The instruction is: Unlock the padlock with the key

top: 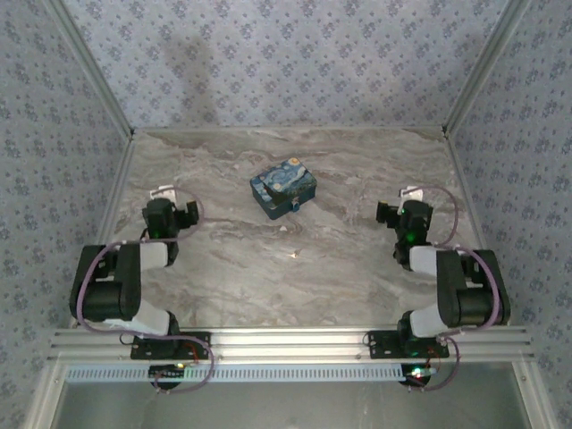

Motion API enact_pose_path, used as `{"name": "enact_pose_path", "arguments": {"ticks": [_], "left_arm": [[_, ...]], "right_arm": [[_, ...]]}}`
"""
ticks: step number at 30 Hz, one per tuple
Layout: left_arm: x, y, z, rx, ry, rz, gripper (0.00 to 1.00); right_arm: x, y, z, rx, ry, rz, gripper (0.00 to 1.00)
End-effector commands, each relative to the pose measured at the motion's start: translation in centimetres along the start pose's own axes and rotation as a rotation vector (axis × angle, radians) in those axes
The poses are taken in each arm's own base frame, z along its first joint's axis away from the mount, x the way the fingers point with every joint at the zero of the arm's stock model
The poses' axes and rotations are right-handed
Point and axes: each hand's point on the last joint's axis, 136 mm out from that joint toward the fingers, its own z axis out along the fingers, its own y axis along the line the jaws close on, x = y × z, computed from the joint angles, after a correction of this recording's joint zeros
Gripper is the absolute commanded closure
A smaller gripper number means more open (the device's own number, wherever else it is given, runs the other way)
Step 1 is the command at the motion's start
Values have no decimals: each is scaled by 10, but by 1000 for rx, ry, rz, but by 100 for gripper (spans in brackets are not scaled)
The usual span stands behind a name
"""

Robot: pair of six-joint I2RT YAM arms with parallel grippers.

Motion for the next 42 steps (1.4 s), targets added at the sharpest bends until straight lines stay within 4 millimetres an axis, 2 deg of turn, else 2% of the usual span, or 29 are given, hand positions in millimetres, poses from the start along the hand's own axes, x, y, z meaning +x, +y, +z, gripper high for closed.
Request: {"name": "enact_pose_path", "arguments": {"ticks": [1,3,5,7,9,10,12,14,17,22,26,27,28,31,35,38,42], "left_arm": [[-37,17,-14,-100,3,-63,0],[-51,19,-25,-101,4,-146,0],[-61,12,-34,-52,20,-256,0],[-67,-5,-40,66,50,-389,0],[-69,-26,-43,203,98,-554,0],[-68,-40,-45,286,127,-594,0],[-61,-63,-46,368,209,-646,0],[-51,-92,-50,432,292,-624,5],[-37,-133,-61,488,370,-546,8],[-21,-193,-71,594,449,-514,10],[-17,-234,-71,653,482,-482,10],[-17,-242,-70,665,487,-476,10],[-17,-250,-69,672,494,-470,11],[-17,-265,-62,679,508,-468,13],[-12,-274,-50,668,532,-469,14],[-10,-280,-44,668,548,-465,16],[-6,-284,-39,669,566,-452,21]], "right_arm": [[-27,8,-12,-37,18,-6,0],[-39,14,-22,-62,-4,31,0],[-53,26,-30,-135,-16,75,0],[-65,36,-37,-210,1,208,0],[-58,28,-38,-166,120,470,0],[-62,37,-36,-241,149,543,0],[-75,62,-32,-430,162,577,10],[-78,85,-27,-515,230,581,13],[-75,114,-18,-567,352,539,19],[-69,163,-2,-658,463,503,25],[-56,201,13,-703,555,459,31],[-66,211,17,-723,551,450,32],[-63,221,21,-734,574,441,33],[-53,245,30,-765,631,413,37],[-44,269,37,-781,678,377,39],[-40,279,37,-799,695,361,41],[-35,283,28,-823,711,338,47]]}}
